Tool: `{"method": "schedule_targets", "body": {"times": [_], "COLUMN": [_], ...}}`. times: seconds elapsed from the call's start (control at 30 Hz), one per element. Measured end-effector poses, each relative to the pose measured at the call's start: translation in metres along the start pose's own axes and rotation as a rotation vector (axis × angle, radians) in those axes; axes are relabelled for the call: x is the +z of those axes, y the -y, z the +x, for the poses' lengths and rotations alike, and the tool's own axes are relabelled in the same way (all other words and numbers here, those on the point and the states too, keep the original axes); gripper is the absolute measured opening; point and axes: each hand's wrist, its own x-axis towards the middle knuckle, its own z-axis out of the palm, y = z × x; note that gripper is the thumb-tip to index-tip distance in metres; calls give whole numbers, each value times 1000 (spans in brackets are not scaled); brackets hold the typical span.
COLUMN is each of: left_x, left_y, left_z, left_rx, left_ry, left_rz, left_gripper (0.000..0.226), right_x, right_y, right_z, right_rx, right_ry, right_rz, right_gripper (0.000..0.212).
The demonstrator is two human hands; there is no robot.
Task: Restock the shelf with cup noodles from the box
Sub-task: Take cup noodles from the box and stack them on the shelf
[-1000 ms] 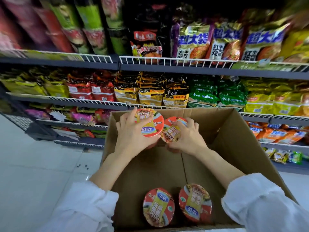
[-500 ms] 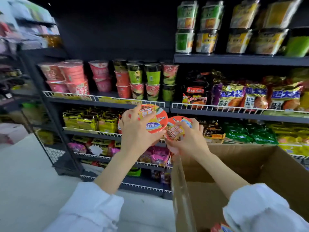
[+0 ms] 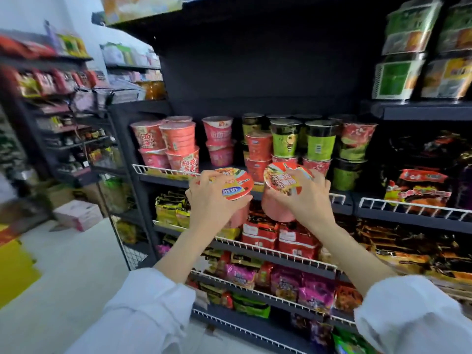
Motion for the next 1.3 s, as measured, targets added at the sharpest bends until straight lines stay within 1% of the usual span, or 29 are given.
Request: {"method": "schedule_targets", "body": {"times": [0.17,0.3,0.43,0.47,0.6,0.67,0.73,0.8,0.9,0.93,1.0,1.07,1.13,1.17,1.23,1.27,1.3], "left_x": [33,60,92,100,137,159,183,205,225,224,222,225,226,225,224,223,221], "left_y": [44,73,105,112,134,143,150,157,164,164,164,174,187,192,197,197,196], "left_z": [100,173,247,262,309,324,330,330,332,335,341,346,346,345,344,344,344], "left_rx": [-33,-14,16,20,7,-18,3,66,274,292,260,191,129,117,132,136,134], "left_ry": [40,71,29,45,200,265,328,450,698,756,838,833,761,744,719,691,660], "left_rz": [44,103,15,-11,-19,6,26,-6,-14,-45,-119,-274,-425,-451,-451,-457,-463], "left_gripper": [59,64,61,61,65,70,71,70,68,66,67,75,87,90,87,81,74], "right_x": [41,66,98,107,141,157,170,181,195,200,210,222,232,237,246,249,251], "right_y": [35,59,79,83,98,105,110,111,107,106,104,102,98,94,86,83,81], "right_z": [91,154,210,223,269,287,300,310,321,324,330,335,339,340,341,341,340], "right_rx": [-58,-80,-97,-97,-81,-62,-35,-11,22,28,44,62,78,73,-4,-47,-68], "right_ry": [-27,-65,-130,-144,-184,-187,-181,-166,-140,-130,-110,-79,-55,-40,18,54,80], "right_rz": [24,11,-31,-49,-117,-142,-163,-201,-238,-247,-288,-353,-437,-506,-700,-760,-769], "right_gripper": [70,69,69,69,70,70,69,70,70,70,70,71,72,71,65,63,61]}}
